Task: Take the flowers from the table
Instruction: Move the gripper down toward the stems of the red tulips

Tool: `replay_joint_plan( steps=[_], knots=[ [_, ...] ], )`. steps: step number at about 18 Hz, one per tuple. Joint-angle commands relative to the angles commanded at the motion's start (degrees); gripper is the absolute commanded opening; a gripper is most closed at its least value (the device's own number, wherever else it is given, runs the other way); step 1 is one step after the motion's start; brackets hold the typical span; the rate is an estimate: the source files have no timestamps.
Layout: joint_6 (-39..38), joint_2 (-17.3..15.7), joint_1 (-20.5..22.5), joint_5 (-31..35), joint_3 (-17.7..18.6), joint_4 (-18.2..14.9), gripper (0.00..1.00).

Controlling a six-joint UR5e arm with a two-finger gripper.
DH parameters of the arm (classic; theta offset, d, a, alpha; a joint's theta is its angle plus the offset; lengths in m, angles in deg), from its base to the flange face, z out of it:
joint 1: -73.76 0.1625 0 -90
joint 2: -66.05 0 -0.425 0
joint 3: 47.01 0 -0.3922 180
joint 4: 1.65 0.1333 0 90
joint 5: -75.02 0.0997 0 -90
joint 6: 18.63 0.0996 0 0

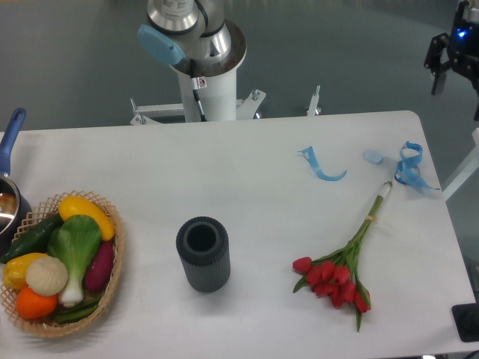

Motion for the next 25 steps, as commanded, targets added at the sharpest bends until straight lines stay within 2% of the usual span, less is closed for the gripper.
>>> replay_joint_plan(
  steps=[2,11,15,18,21,23,25],
  knots=[
    [0.00,-0.35,-0.09,0.09,0.54,1.32,1.00],
    [-1.66,-0.79,-0.35,-0.70,2.82,1.41,1.00],
    [-12.71,-0.62,-3.24,-0.79,3.35,1.41,1.00],
    [-20.10,-0.09,-5.97,-0.70,5.54,1.85,1.00],
    [-25.38,1.14,-8.96,-0.62,8.17,7.02,1.00],
    [-29.42,2.62,-9.75,-0.62,10.46,9.40,1.00],
    [-32.86,4.04,-12.47,-0.62,12.13,11.95,1.00]
  ],
)
